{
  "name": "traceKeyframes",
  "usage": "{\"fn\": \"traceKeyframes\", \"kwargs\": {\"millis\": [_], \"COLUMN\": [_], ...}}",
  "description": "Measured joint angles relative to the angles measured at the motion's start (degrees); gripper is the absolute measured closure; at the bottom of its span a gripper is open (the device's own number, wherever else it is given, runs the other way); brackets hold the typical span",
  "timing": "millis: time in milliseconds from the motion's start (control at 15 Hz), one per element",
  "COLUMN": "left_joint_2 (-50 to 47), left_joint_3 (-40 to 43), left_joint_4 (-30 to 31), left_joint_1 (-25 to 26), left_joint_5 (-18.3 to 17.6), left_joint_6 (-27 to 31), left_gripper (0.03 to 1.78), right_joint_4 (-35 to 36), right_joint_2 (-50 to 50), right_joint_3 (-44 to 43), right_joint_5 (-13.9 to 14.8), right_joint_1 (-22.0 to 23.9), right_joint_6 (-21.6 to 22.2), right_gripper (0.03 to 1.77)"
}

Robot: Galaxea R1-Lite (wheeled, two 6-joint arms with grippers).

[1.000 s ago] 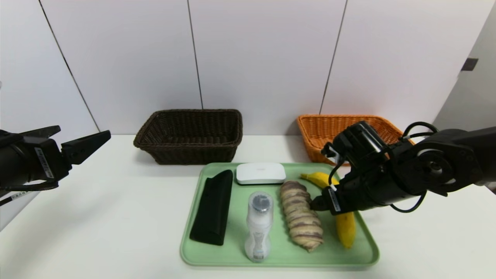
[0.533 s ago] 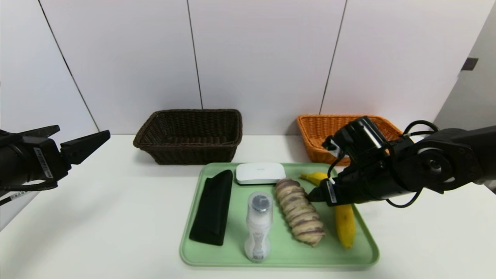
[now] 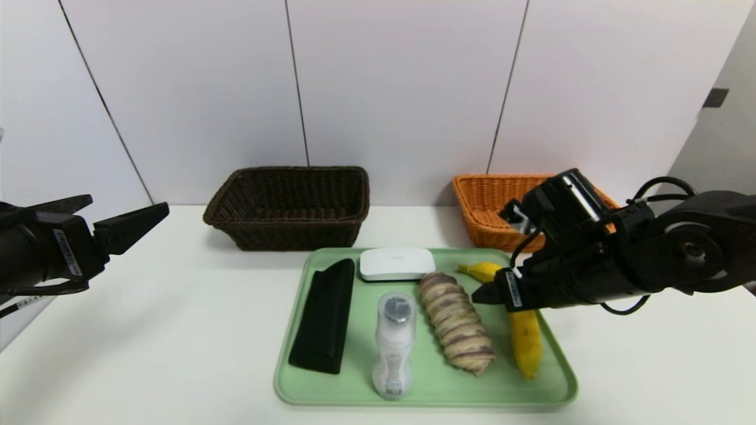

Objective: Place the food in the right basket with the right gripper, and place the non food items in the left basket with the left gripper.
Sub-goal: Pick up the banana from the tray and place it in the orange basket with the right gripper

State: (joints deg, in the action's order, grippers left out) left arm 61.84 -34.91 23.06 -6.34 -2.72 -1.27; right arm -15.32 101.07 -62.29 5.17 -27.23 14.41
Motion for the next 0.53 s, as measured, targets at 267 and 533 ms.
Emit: {"fn": "traceKeyframes", "kwargs": {"millis": [267, 533], "left_joint_2": [-0.41, -0.85], "left_joint_3": [0.61, 0.99], "left_joint_4": [-0.09, -0.44], "left_joint_1": [0.01, 0.0], "left_joint_5": [0.0, 0.02], "left_joint_6": [0.0, 0.0], "left_gripper": [0.12, 0.12], "right_joint_4": [0.48, 0.83], "right_joint_2": [-0.2, 0.59], "right_joint_3": [2.16, 3.21], "right_joint_5": [0.3, 0.52], "right_joint_1": [0.22, 1.46], "right_joint_6": [0.13, -0.05], "right_gripper": [0.09, 0.09]}}
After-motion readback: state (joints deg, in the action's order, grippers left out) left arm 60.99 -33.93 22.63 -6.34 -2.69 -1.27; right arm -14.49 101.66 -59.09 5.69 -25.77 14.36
